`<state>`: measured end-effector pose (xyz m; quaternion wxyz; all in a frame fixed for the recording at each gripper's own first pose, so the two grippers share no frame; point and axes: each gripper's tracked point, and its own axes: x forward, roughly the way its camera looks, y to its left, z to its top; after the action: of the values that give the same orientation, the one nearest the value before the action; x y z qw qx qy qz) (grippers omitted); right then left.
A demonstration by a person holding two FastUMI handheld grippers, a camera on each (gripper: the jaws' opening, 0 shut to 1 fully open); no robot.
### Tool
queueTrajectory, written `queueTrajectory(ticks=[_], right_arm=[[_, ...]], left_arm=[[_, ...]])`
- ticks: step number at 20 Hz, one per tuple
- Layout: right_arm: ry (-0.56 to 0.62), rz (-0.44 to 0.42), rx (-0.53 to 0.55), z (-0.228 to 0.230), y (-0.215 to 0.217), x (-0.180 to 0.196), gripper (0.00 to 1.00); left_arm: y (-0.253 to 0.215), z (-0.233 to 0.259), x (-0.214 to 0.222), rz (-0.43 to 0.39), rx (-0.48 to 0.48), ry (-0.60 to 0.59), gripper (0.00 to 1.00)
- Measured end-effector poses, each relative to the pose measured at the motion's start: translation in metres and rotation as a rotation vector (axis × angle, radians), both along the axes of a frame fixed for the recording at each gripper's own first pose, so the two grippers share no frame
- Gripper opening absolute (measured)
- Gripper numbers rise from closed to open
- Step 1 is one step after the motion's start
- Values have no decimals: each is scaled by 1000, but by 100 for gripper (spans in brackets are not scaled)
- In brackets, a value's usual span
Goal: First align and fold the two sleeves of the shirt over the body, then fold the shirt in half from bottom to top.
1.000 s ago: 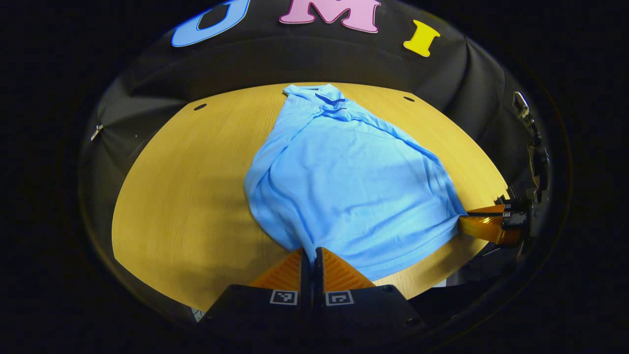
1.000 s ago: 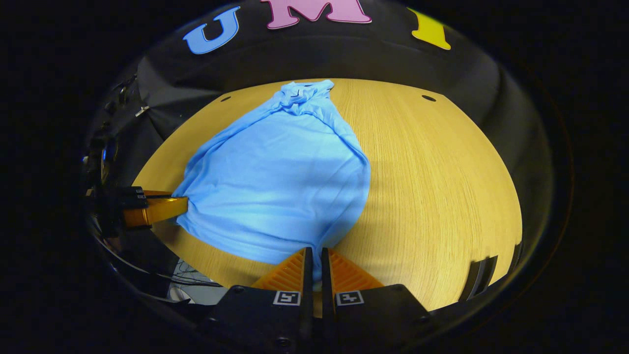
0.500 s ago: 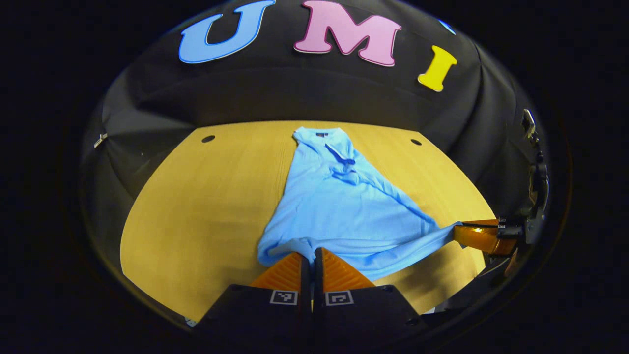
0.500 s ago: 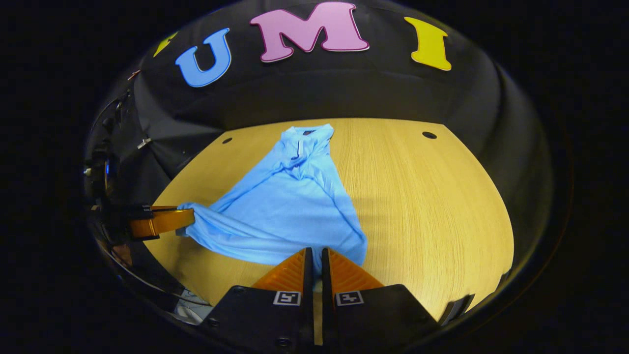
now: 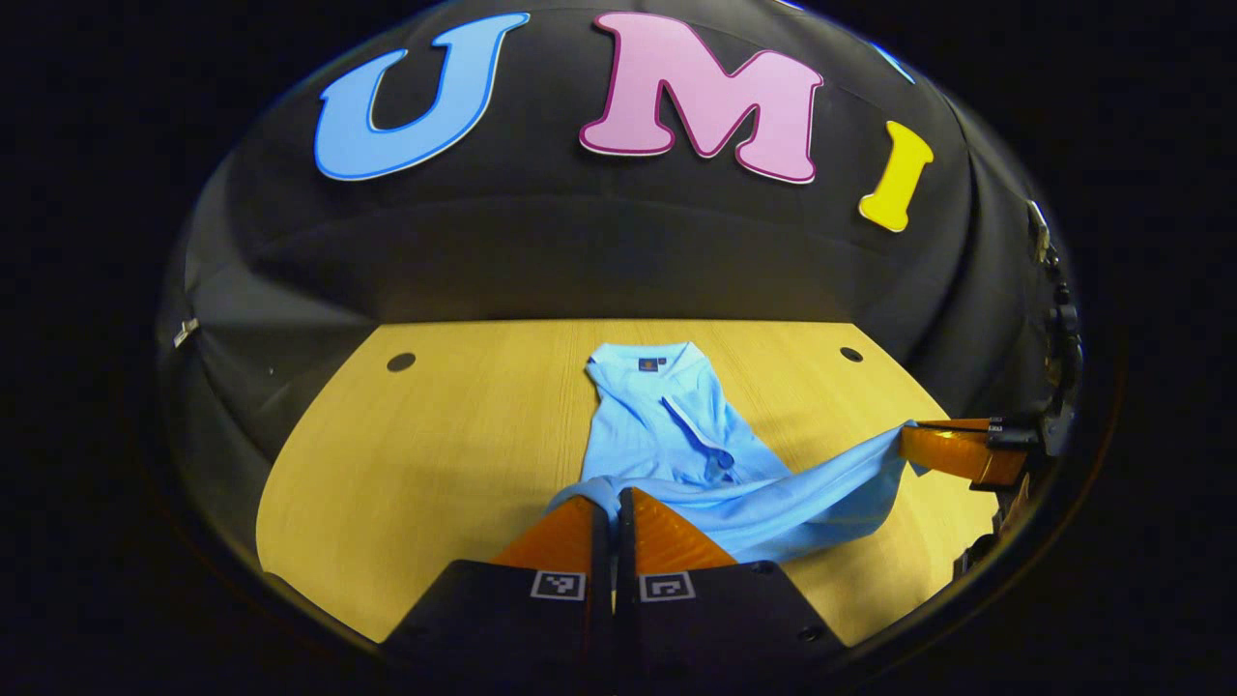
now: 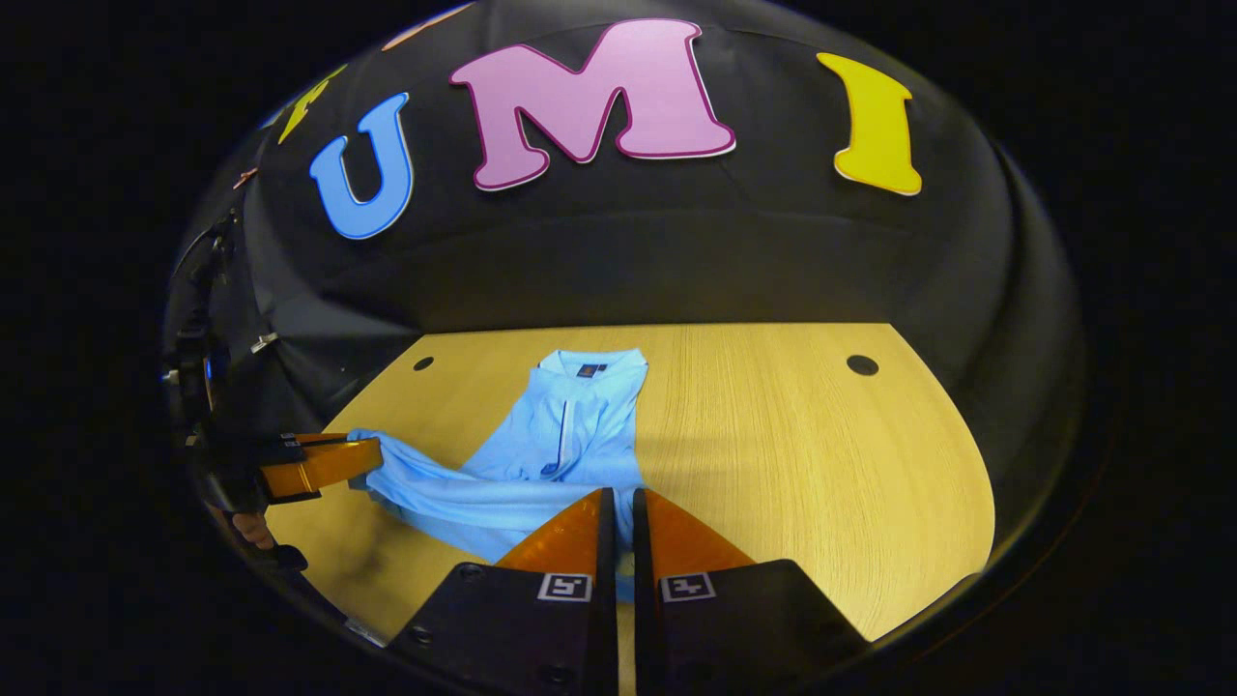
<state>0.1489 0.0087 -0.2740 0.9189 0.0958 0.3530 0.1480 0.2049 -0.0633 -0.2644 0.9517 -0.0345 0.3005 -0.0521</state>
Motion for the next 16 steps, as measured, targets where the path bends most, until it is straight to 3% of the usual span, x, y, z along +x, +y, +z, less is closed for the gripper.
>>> queueTrajectory(ticks=[9, 14, 15, 16], right_arm=[[-45, -31, -21, -34, 12, 129, 11], [-13, -71, -52, -73, 12, 187, 11], [0, -77, -51, -80, 13, 194, 11], [8, -83, -57, -88, 12, 202, 11]], left_arm=[[9, -3, 142, 60, 75, -64, 6], [8, -30, 197, 65, 161, -54, 6], [9, -36, 206, 70, 172, -48, 1], [10, -42, 214, 77, 174, -40, 6]])
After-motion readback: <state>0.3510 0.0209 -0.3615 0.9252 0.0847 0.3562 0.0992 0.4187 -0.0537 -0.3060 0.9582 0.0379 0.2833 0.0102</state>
